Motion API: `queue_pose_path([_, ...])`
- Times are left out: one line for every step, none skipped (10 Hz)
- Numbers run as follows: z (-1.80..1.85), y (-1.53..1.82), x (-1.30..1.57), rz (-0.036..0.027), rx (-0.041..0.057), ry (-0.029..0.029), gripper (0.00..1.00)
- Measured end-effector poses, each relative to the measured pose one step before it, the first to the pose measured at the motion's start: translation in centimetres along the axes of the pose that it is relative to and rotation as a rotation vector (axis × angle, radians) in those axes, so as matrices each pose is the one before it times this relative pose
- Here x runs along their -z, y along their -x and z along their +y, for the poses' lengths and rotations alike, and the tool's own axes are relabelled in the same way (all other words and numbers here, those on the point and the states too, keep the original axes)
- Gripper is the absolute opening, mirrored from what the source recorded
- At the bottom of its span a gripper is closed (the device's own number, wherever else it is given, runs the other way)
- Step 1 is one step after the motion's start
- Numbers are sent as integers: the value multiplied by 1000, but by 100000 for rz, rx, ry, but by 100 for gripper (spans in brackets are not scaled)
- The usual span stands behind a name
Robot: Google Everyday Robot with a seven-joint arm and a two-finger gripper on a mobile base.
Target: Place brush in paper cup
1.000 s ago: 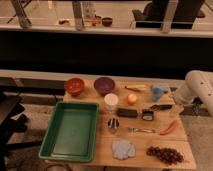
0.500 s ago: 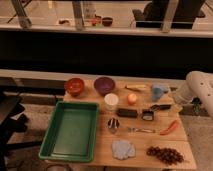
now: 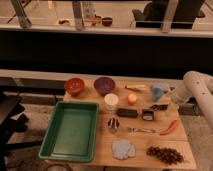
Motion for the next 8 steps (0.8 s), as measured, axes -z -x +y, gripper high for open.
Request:
queue_pose_path([-348,-114,-574,-371,-533,641,80])
queue_pose_path([-550,-598,-674,-377,-1369,991,80])
queue_pose_path([-301,-511,-376,-9,-1057,362,80])
queue_pose_path([-437,-668,-405,41,-1456,440,80])
queue_pose_path([-287,-481,-342,37,-1166,284,80])
queue_pose_path([-257,-510,-310,84,-1250,370,80])
queue_pose_path([-134,-676,-249,107,-1242,196,80])
queue_pose_path([49,-403,-97,-23,-734,94,80])
